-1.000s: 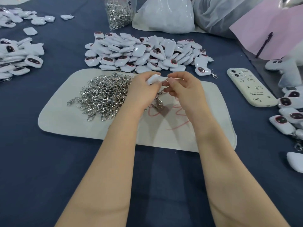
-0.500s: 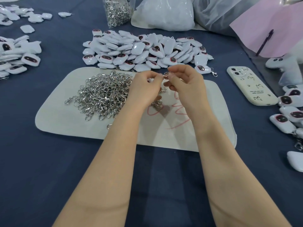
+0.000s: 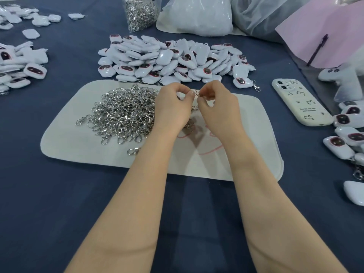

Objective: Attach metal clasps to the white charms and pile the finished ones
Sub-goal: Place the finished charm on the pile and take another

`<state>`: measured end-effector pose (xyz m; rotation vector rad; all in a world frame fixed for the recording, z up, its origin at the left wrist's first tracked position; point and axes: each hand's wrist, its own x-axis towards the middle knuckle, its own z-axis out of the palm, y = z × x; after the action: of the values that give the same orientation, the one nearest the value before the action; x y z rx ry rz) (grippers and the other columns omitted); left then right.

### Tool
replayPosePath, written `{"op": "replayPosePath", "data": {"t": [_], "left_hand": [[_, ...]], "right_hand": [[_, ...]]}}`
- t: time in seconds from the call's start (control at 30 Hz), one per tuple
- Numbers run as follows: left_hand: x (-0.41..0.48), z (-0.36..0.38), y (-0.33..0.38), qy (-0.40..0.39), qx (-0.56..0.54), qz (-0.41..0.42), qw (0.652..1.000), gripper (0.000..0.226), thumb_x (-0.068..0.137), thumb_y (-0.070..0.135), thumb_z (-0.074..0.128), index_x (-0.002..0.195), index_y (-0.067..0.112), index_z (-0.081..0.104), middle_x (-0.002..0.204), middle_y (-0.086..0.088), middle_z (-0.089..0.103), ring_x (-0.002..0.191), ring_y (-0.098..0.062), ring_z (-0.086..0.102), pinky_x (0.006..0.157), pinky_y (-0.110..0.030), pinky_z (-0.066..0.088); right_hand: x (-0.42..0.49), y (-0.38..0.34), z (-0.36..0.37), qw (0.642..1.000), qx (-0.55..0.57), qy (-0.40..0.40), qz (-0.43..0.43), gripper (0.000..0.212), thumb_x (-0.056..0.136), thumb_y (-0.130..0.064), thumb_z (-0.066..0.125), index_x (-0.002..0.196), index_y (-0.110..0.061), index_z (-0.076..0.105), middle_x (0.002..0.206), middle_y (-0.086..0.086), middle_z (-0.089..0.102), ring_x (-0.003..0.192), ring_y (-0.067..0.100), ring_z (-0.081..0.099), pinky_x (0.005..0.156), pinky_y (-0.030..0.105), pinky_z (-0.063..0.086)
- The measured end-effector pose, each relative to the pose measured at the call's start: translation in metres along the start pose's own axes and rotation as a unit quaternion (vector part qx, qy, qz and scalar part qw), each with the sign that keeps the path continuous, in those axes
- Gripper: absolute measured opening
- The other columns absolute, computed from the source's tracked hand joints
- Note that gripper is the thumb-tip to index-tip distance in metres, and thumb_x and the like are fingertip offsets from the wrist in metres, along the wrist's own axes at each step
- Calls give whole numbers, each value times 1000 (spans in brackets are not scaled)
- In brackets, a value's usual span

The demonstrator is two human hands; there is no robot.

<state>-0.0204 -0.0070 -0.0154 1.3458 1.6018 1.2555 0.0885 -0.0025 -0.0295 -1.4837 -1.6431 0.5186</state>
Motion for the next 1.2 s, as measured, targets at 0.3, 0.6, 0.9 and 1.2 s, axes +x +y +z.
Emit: {"op": "replayPosePath", "data": {"t": [0.3,0.6,0.9,1.2], "left_hand": [[3,0,-1,4,68,57,996,10,91,18,58,93,14,67,95,-12,67,79,-26,63,82,-38,51],[5,5,-7,7,117,90,989,9,90,23,59,93,19,67,104,-7,61,59,3,44,62,-14,29],[4,6,-9,16,147,99,984,4,88,22,60,86,20,63,98,-3,55,54,3,44,59,-17,27],[4,6,-8,14,123,93,988,6,88,21,59,82,22,59,100,-8,61,62,-4,46,62,-18,29]], "right_hand": [[0,-5,0,999,47,18,-2,8,86,-9,58,91,-14,62,81,-13,59,76,1,55,73,13,45],[0,-4,-1,998,65,24,-4,8,90,-9,56,87,-16,58,78,-16,56,73,-3,53,66,4,40],[0,-4,3,997,61,42,-30,13,90,-3,52,95,-12,60,93,1,63,78,4,53,69,8,40],[-2,-6,7,989,131,71,-3,13,86,-3,59,86,-15,52,75,-16,54,65,-11,51,66,6,42]]}}
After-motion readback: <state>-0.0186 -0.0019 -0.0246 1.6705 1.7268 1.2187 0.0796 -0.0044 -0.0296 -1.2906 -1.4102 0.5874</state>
